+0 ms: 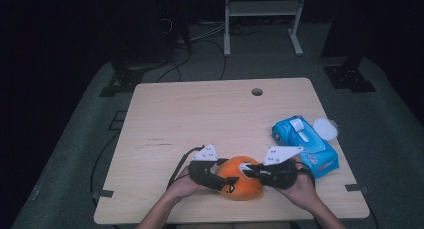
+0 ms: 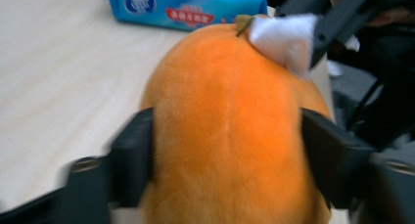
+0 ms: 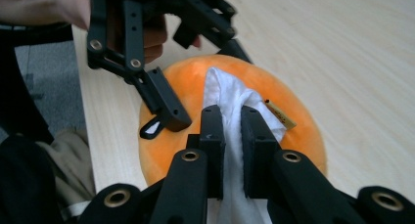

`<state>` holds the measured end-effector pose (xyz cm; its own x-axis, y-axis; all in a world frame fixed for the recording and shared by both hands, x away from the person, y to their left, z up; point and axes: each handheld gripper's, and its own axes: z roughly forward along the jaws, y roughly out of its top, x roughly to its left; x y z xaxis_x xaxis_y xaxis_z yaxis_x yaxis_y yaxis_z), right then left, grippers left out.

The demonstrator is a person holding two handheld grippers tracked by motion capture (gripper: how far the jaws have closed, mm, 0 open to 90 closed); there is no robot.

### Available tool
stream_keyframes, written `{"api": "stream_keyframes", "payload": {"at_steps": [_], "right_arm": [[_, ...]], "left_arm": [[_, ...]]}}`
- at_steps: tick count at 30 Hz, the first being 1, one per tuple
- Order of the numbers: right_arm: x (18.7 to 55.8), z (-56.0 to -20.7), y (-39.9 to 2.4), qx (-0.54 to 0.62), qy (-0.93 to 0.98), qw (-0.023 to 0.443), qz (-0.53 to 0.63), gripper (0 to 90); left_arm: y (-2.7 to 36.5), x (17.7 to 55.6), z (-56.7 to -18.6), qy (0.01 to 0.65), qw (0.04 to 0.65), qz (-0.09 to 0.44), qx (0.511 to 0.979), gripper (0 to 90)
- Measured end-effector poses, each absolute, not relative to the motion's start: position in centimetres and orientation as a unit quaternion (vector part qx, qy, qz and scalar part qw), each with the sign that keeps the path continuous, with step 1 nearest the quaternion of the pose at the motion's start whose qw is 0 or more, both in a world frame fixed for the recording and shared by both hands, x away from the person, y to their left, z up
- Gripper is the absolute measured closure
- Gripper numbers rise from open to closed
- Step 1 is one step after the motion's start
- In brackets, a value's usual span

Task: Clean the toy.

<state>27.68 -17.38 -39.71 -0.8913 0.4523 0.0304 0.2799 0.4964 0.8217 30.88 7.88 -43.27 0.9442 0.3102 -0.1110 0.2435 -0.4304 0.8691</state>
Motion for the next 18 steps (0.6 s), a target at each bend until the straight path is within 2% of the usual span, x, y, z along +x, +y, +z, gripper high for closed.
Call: {"api": "stream_keyframes", "payload": {"at_steps": [2,5,10,15,18], "right_arm": [[28.1,-38.8,-17.8,0.219,0.85,0.103,0.468,81.1],[28.7,-37.1,-18.1,0.222,0.832,0.136,0.489,81.1],[31.1,-36.8,-16.8,0.238,0.817,0.18,0.494,81.1],[31.7,-39.0,-15.8,0.236,0.833,0.152,0.477,78.2],[30.9,-38.3,-16.1,0.223,0.84,0.141,0.474,68.8]], "left_arm": [[7.7,30.7,-42.6,0.144,0.522,0.079,0.837,40.5],[7.0,30.5,-42.0,0.118,0.512,0.168,0.834,39.9],[7.1,30.7,-43.1,0.104,0.516,0.17,0.833,36.6],[7.7,30.5,-43.5,0.089,0.51,0.16,0.84,32.5],[7.7,30.3,-43.4,0.084,0.507,0.162,0.842,30.7]]}}
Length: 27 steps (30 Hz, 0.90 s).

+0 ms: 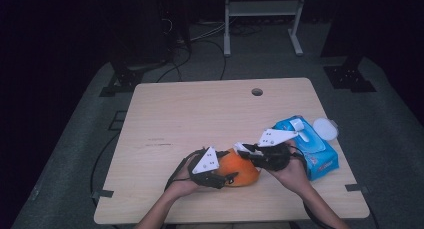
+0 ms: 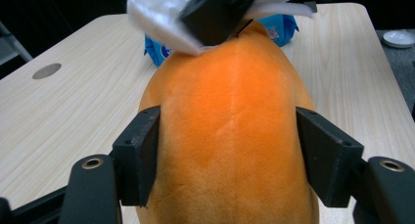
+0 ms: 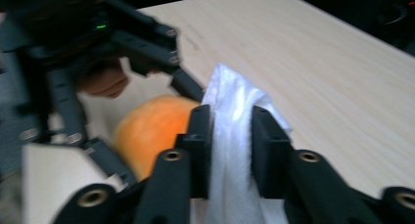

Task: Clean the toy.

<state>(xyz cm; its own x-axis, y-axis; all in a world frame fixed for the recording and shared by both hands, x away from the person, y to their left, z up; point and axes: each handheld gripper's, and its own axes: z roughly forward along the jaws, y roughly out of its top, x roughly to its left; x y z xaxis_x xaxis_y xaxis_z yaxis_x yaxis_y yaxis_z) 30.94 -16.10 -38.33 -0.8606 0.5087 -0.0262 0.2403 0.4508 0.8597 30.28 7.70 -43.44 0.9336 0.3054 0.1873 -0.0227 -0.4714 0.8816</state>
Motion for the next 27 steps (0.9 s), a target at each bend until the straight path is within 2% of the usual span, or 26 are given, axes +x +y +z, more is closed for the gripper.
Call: {"api": "stream_keyframes", "payload": {"at_steps": [9,15,17,19,21,27], "right_arm": [[29.6,-37.9,-17.4,0.187,0.865,0.083,0.458,59.5],[30.1,-38.0,-18.1,0.197,0.862,0.044,0.466,62.0],[30.2,-37.8,-18.3,0.207,0.855,0.046,0.473,64.0],[30.2,-37.4,-18.5,0.214,0.85,0.063,0.478,74.3],[30.1,-37.1,-18.7,0.222,0.846,0.081,0.477,79.8],[30.1,-36.6,-17.9,0.234,0.836,0.13,0.479,82.8]], "left_arm": [[7.7,30.0,-43.6,0.08,0.507,0.16,0.843,28.3],[7.6,30.0,-43.6,0.078,0.51,0.159,0.842,27.7],[7.7,30.0,-43.6,0.078,0.51,0.159,0.842,27.6],[7.7,30.0,-43.6,0.078,0.51,0.159,0.842,27.6],[7.6,30.0,-43.6,0.078,0.51,0.159,0.842,27.5],[7.5,29.9,-43.5,0.073,0.508,0.163,0.843,27.6]]}}
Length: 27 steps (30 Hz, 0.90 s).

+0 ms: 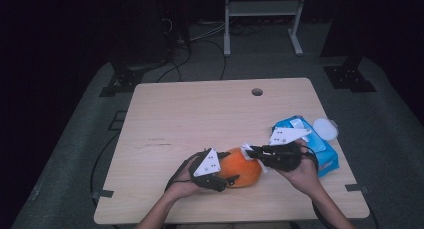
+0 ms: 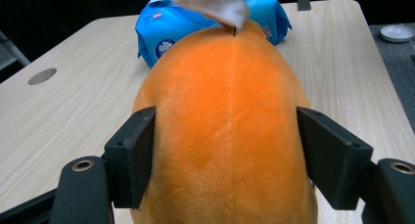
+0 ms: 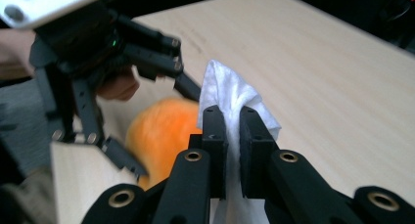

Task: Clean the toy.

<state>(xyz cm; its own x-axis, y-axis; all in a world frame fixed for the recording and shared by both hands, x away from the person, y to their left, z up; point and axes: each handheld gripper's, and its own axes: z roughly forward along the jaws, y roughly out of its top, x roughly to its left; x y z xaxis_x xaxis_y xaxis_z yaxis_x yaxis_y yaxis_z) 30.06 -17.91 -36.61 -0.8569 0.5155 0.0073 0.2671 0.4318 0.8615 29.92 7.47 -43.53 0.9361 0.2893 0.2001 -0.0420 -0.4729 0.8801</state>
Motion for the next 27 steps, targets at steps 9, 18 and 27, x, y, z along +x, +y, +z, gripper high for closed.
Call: {"api": "stream_keyframes", "payload": {"at_steps": [9,18,27], "right_arm": [[30.2,-38.3,-17.3,0.226,0.848,0.111,0.468,80.5],[31.0,-39.5,-18.4,0.243,0.847,0.083,0.466,76.6],[30.1,-39.8,-17.3,0.264,0.842,0.114,0.456,83.6]], "left_arm": [[7.5,29.8,-43.6,0.066,0.504,0.165,0.845,27.5],[7.5,30.0,-43.6,0.079,0.508,0.147,0.845,24.9],[8.0,31.1,-43.7,0.157,0.49,0.097,0.852,20.7]]}}
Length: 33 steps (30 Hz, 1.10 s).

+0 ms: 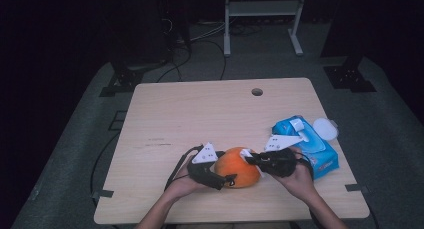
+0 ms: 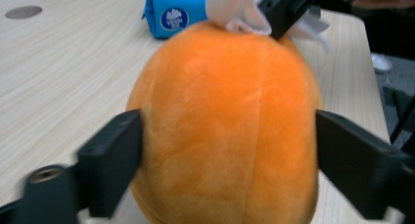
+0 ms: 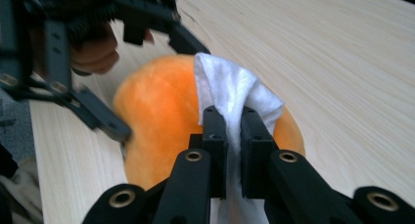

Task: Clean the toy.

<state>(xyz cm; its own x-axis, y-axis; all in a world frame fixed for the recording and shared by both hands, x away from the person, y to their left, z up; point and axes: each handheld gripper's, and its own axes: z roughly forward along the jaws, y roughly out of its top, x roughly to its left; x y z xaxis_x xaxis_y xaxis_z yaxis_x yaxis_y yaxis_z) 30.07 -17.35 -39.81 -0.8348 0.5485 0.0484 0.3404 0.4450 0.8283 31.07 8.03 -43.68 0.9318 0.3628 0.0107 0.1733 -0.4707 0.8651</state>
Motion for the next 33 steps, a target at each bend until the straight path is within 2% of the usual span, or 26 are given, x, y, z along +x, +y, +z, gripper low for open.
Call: {"api": "stream_keyframes", "payload": {"at_steps": [2,4,9,11,14,16,19,21,26,28,31,33], "right_arm": [[29.5,-39.2,-16.5,0.249,0.842,0.116,0.464,83.8],[29.2,-38.5,-15.9,0.232,0.838,0.099,0.484,83.8],[29.6,-38.6,-16.3,0.235,0.842,0.129,0.469,83.8],[30.2,-39.2,-17.5,0.257,0.836,0.122,0.47,83.8],[30.6,-39.8,-18.8,0.277,0.83,0.11,0.471,83.9],[30.4,-39.8,-18.8,0.28,0.829,0.106,0.473,83.9],[29.9,-39.4,-18.1,0.268,0.829,0.1,0.48,83.8],[29.5,-39.1,-17.2,0.254,0.83,0.088,0.489,83.8],[29.7,-38.5,-16.8,0.246,0.831,0.11,0.486,83.7],[30.4,-38.9,-17.9,0.267,0.827,0.121,0.48,83.7],[30.9,-39.6,-19.3,0.289,0.821,0.112,0.479,83.8],[30.8,-39.9,-19.6,0.291,0.82,0.105,0.481,83.8]], "left_arm": [[8.1,30.9,-43.7,0.138,0.49,0.109,0.854,26.3],[8.1,30.8,-43.7,0.12,0.495,0.12,0.852,29.3],[8.5,30.9,-44.0,0.106,0.5,0.127,0.85,33.0],[8.6,31.0,-44.0,0.114,0.504,0.121,0.848,31.9],[8.4,31.5,-43.8,0.154,0.507,0.101,0.842,16.8],[8.2,31.7,-43.9,0.172,0.502,0.084,0.844,11.4],[8.1,31.5,-44.0,0.159,0.506,0.09,0.843,20.0],[8.1,31.5,-43.9,0.156,0.51,0.1,0.84,22.6],[8.4,31.2,-43.7,0.126,0.51,0.122,0.842,30.0],[8.4,31.2,-43.7,0.115,0.51,0.128,0.842,30.9],[8.4,31.2,-43.8,0.12,0.513,0.123,0.841,29.6],[8.4,31.5,-43.7,0.138,0.513,0.101,0.841,21.5]]}}
